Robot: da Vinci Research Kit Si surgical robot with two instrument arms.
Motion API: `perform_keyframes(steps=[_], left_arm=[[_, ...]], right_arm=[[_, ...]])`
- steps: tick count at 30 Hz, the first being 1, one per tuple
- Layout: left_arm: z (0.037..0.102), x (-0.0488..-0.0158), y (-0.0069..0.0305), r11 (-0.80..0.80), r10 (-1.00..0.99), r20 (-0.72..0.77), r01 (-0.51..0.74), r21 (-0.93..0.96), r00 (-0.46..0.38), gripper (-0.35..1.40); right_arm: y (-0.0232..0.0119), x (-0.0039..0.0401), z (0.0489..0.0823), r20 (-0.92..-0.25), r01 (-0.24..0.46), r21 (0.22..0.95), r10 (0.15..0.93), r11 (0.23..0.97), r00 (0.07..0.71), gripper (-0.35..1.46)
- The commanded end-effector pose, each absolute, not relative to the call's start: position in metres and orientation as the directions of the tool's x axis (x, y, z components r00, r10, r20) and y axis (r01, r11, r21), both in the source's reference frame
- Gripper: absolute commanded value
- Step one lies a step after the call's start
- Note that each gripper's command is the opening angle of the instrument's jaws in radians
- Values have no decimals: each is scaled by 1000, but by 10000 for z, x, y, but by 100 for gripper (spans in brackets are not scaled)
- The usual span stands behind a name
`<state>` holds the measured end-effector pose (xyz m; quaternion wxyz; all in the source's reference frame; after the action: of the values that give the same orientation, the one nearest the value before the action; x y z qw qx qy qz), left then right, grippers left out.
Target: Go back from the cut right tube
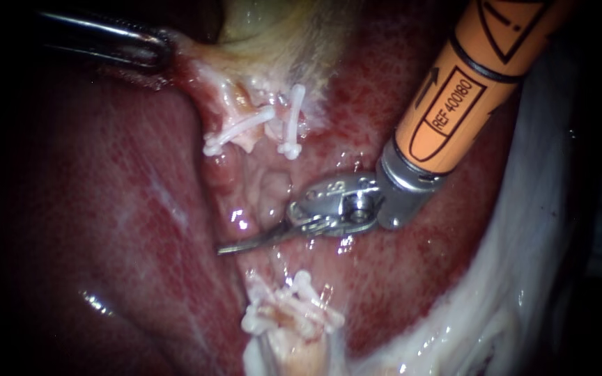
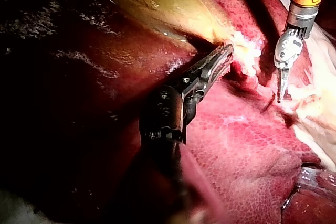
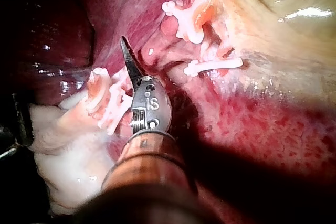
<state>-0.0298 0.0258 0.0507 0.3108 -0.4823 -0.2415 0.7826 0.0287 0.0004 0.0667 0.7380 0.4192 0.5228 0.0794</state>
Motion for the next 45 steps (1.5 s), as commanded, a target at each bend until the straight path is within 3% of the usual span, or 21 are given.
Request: perform_keyframes(steps=[1, 2, 4, 5, 8, 16, 19, 22, 26, 30, 38, 45], left_arm=[[507, -298, 258, -690, 719, -605, -253, -678, -342, -35], [507, -298, 258, -690, 719, -605, -253, -678, -342, -35], [508, -297, 258, -690, 719, -605, -253, -678, -342, -35], [508, -297, 258, -690, 719, -605, -253, -678, -342, -35], [508, -297, 258, -690, 719, -605, -253, -678, -342, -35], [509, -296, 259, -690, 719, -605, -253, -678, -342, -35], [509, -296, 259, -690, 719, -605, -253, -678, -342, -35], [509, -296, 259, -690, 719, -605, -252, -678, -342, -35], [510, -296, 258, -691, 719, -605, -252, -678, -342, -35], [510, -295, 258, -691, 719, -605, -253, -677, -342, -35], [511, -295, 257, -691, 718, -606, -253, -677, -342, -35], [515, -298, 254, -693, 717, -607, -256, -674, -342, -35]], right_arm=[[4, 285, 667, -708, 322, 700, 564, 637, 424, -35], [3, 285, 666, -710, 318, 699, 571, 640, 412, -28], [4, 287, 666, -709, 319, 703, 589, 636, 388, 78], [5, 289, 666, -701, 314, 711, 604, 629, 378, 101], [5, 293, 666, -687, 314, 727, 636, 611, 352, 130], [5, 293, 661, -682, 272, 731, 650, 626, 335, 143], [9, 280, 651, -692, 200, 718, 654, 666, 306, 143], [16, 255, 633, -751, 125, 644, 593, 754, 292, 145], [26, 212, 607, -808, 56, 496, 437, 866, 396, 145], [34, 168, 588, -800, 12, 421, 365, 907, 476, 145], [36, 111, 577, -758, -75, 342, 322, 937, 567, 145], [36, 106, 577, -756, -46, 359, 319, 932, 571, 145]])
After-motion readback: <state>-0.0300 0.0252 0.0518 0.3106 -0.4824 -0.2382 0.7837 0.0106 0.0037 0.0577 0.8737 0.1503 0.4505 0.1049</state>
